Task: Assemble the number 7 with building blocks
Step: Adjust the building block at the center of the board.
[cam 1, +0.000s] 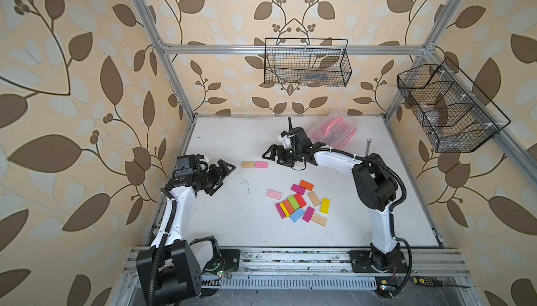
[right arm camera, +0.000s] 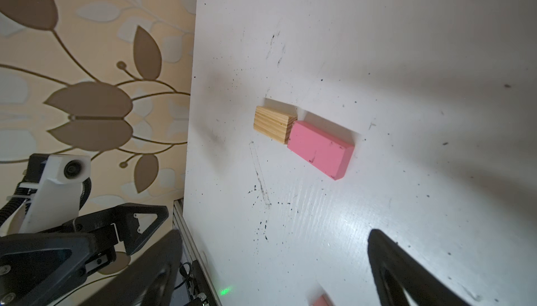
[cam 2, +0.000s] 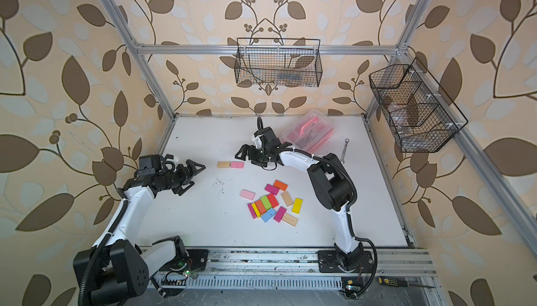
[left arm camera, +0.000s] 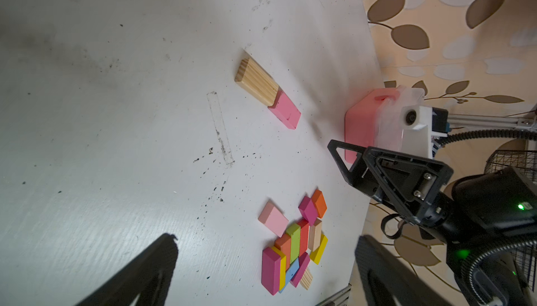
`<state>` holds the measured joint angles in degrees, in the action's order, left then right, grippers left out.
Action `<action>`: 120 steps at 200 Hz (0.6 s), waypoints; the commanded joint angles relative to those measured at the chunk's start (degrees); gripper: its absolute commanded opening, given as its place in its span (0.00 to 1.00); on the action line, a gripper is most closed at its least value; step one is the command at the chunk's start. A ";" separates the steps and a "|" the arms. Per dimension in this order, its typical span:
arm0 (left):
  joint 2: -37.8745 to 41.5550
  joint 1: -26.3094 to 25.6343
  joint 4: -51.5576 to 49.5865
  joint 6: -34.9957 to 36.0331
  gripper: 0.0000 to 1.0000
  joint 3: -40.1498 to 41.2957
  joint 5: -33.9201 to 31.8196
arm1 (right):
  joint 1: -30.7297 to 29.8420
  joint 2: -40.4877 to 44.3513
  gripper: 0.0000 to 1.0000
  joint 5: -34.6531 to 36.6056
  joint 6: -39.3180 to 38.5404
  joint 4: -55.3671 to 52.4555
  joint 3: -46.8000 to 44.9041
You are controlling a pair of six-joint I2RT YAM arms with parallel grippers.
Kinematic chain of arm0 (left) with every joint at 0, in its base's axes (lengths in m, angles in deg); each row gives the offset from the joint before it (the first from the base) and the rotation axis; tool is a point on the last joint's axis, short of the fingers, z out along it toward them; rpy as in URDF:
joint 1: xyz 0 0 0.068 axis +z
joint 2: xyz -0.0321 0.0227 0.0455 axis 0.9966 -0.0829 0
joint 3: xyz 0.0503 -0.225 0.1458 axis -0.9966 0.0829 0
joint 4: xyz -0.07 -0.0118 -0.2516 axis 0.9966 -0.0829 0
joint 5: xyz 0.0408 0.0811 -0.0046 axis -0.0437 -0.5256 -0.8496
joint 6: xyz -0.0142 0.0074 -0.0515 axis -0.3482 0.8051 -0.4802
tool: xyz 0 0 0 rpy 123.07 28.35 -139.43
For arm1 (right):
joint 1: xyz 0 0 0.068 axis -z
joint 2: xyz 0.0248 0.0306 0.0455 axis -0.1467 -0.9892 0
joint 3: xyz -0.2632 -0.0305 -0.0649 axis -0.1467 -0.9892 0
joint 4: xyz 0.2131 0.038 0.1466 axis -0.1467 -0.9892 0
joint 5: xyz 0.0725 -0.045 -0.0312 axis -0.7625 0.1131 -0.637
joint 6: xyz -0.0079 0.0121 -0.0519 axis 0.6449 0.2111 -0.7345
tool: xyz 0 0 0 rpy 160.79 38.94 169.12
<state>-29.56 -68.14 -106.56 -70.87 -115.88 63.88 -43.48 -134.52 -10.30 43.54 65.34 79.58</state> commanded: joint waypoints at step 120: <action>-0.19 0.33 1.58 2.14 0.99 1.66 2.88 | -1.94 -11.90 1.00 1.16 6.31 1.73 8.29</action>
<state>-31.09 -67.92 -105.69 -70.02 -114.44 65.06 -44.97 -144.38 -9.32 48.18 66.20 86.18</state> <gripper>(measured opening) 0.989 1.000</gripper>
